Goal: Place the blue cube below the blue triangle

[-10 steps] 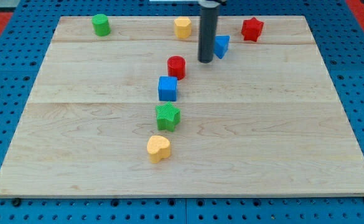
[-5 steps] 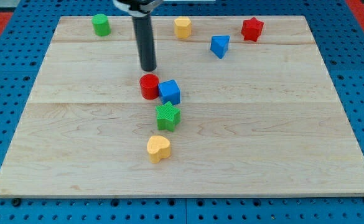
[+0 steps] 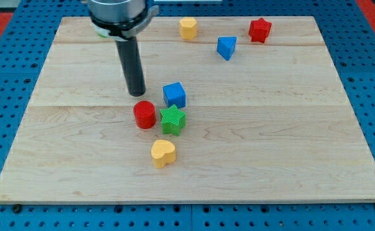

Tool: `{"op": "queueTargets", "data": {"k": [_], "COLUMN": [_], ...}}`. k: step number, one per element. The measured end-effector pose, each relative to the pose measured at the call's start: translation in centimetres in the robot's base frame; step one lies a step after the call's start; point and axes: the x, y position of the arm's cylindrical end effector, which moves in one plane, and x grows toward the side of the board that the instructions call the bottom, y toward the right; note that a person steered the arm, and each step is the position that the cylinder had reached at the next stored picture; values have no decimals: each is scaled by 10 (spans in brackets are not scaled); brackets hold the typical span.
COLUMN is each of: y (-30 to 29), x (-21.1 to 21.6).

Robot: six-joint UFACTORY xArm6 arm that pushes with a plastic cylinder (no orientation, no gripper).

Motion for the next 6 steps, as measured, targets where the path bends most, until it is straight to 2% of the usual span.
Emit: {"op": "queueTargets", "data": {"k": [2, 4, 6], "y": [18, 0, 51], "x": [35, 16, -27]}}
